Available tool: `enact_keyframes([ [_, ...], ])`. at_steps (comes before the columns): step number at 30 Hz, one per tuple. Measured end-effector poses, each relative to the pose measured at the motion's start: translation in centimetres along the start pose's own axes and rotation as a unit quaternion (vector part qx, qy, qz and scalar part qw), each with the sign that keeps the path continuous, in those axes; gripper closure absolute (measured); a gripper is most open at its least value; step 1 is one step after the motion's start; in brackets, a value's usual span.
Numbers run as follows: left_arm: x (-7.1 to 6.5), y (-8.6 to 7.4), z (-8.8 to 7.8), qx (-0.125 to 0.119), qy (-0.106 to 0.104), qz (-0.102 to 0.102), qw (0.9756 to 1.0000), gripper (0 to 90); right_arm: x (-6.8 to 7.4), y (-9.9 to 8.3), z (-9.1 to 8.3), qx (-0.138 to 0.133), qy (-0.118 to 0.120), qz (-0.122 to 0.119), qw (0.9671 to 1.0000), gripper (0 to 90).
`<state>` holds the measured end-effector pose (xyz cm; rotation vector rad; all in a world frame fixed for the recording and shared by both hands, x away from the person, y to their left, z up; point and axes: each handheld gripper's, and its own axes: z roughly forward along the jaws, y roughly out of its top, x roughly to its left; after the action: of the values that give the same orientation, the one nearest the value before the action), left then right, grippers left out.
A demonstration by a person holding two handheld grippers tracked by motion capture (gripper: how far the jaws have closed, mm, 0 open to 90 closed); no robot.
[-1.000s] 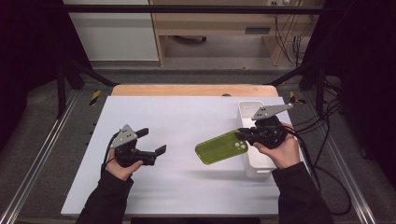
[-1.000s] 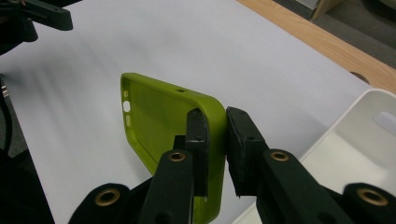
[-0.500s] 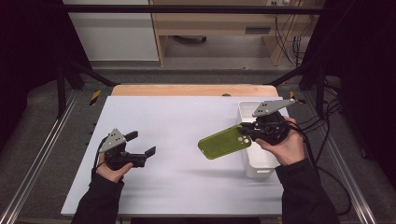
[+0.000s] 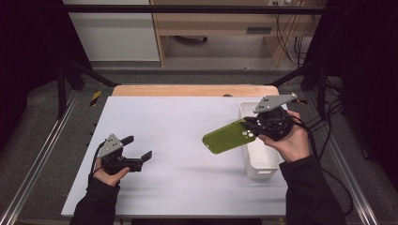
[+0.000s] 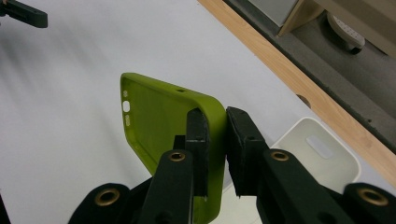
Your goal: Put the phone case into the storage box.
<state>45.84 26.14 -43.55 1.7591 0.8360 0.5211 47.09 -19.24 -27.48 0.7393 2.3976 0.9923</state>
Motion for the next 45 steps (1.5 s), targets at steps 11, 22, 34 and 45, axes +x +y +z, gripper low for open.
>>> enact_keyframes([
  [11,0.4,-0.6,0.0,0.003,0.009,0.001,1.0000,2.3,-0.2,1.2,-0.5,0.003,-0.021,-0.025,0.9995,79.8],
  [22,0.6,-0.7,-0.1,0.002,0.010,-0.002,0.9999,2.3,-0.8,1.7,-0.9,0.016,-0.044,-0.040,0.9981,79.8],
  [34,0.6,-0.7,-0.1,0.002,0.011,-0.002,0.9999,2.3,-1.5,2.5,-1.4,0.020,-0.074,-0.058,0.9953,79.8],
  [45,0.7,-0.8,-0.1,0.000,0.012,-0.003,0.9999,2.3,-2.3,3.0,-1.7,0.022,-0.110,-0.074,0.9909,79.7],
])
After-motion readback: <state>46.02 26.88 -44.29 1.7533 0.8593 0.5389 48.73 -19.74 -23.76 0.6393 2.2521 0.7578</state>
